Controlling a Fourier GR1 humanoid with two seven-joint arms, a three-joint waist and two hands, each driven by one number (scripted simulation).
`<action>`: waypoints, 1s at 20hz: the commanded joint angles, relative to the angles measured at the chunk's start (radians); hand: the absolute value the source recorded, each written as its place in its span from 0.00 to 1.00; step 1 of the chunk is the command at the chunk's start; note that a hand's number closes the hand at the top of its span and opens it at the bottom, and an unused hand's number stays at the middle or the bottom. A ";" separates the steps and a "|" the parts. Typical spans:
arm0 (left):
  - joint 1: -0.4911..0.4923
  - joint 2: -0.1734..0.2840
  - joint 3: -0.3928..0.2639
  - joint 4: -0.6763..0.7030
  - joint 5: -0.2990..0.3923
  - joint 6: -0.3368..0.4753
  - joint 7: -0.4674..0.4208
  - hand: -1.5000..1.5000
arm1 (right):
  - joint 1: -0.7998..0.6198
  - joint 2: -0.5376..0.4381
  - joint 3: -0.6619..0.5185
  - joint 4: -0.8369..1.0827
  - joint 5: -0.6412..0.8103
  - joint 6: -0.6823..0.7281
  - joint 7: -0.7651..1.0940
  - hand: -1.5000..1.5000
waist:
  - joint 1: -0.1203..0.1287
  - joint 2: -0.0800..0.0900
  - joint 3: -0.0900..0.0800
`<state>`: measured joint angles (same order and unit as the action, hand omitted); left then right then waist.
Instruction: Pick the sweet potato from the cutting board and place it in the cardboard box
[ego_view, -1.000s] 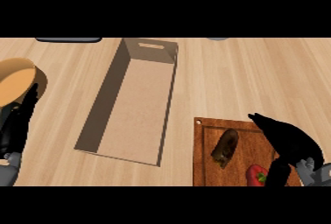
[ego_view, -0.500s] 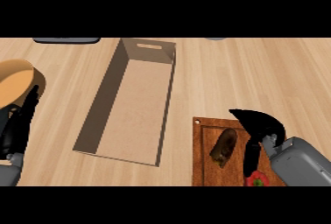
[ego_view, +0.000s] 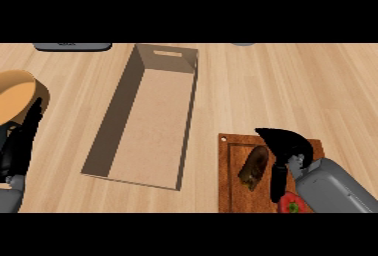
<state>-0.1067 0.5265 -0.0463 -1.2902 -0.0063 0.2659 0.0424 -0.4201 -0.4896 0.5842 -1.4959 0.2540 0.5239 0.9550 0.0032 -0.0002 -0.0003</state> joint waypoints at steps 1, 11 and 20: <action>0.042 -0.011 0.018 -0.025 -0.040 -0.001 -0.011 0.50 | -0.017 0.069 -0.025 0.044 0.041 0.067 0.062 0.00 | 0.003 0.000 0.000; -0.052 -0.063 0.072 0.052 -0.098 -0.040 -0.001 0.50 | -0.056 0.206 -0.124 0.038 0.078 0.145 0.038 0.00 | -0.002 0.001 0.000; -0.001 -0.072 0.069 -0.041 -0.091 -0.055 0.036 0.50 | 0.016 0.252 -0.027 0.103 0.149 0.128 0.142 0.00 | -0.001 -0.001 0.000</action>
<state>-0.1019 0.4685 0.0247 -1.3202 -0.0903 0.2138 0.0681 -0.4151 -0.2775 0.5316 -1.4163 0.3717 0.6141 0.9562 0.0033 -0.0011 -0.0003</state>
